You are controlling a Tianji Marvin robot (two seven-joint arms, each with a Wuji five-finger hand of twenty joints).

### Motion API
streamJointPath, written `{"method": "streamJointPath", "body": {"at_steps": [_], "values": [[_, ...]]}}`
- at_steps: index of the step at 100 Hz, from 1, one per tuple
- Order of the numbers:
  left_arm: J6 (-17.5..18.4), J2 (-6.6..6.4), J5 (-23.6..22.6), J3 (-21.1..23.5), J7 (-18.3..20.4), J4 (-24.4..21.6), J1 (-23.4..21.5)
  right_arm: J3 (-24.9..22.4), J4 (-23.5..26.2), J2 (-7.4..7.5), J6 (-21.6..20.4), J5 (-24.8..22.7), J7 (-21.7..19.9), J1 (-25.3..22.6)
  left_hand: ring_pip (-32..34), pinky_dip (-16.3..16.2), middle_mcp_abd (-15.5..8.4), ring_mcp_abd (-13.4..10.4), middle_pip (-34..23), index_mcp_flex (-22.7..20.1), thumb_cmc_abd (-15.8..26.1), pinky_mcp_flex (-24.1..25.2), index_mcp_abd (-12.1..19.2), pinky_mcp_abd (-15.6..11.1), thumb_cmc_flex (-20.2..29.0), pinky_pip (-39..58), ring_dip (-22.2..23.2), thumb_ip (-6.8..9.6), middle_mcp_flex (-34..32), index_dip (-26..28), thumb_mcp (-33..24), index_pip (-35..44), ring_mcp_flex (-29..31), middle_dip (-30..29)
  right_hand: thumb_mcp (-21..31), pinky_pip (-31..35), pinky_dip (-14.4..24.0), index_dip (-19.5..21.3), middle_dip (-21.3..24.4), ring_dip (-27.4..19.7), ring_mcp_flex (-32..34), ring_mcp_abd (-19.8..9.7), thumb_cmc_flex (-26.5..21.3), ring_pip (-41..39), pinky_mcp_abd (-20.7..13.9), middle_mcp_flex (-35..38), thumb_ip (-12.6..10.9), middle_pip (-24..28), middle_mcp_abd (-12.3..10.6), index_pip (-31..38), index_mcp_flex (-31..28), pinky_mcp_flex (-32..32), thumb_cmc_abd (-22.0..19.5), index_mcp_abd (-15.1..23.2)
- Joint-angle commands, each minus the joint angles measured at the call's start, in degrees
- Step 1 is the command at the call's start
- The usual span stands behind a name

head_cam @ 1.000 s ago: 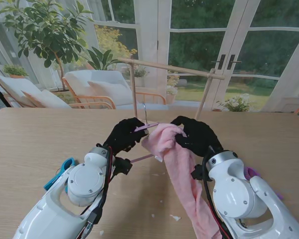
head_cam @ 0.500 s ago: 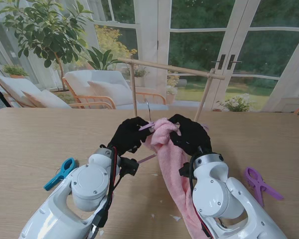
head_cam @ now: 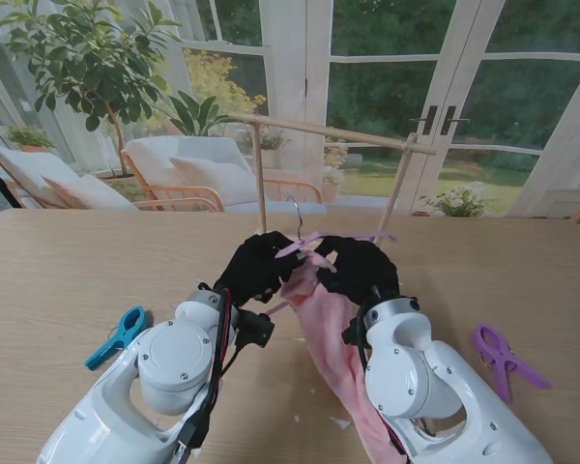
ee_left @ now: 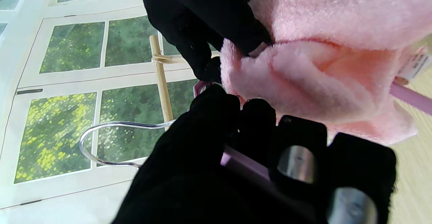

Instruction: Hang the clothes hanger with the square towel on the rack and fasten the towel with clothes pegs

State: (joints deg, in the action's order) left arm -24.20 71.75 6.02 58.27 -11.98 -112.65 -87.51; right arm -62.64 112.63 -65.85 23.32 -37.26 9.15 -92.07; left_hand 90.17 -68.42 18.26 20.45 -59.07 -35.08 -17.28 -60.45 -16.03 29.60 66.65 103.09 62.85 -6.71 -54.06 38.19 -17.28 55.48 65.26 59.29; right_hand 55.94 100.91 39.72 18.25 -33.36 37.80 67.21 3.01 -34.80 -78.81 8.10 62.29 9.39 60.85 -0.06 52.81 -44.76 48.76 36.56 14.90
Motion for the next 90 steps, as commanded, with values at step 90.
{"method": "streamJointPath", "body": {"at_steps": [90], "values": [[-0.96, 0.85, 2.16, -0.01, -0.46, -0.70, -0.01, -4.22, 5.43, 1.22, -3.57, -8.27, -2.57, -7.13, 3.74, -4.32, 1.33, 2.96, -1.53, -0.47, 2.22, -1.66, 1.71, -7.69, 4.65, 16.89, -0.60, 1.95, 0.50, 0.93, 2.09, 4.28, 4.10, 0.68, -21.08, -20.23, -1.50, 3.62, 9.67, -7.24, -21.35, 2.91, 20.33, 28.39, 0.47, -22.18, -5.67, -15.45, -0.27, -22.01, 15.51, -16.58, -9.97, -10.82]]}}
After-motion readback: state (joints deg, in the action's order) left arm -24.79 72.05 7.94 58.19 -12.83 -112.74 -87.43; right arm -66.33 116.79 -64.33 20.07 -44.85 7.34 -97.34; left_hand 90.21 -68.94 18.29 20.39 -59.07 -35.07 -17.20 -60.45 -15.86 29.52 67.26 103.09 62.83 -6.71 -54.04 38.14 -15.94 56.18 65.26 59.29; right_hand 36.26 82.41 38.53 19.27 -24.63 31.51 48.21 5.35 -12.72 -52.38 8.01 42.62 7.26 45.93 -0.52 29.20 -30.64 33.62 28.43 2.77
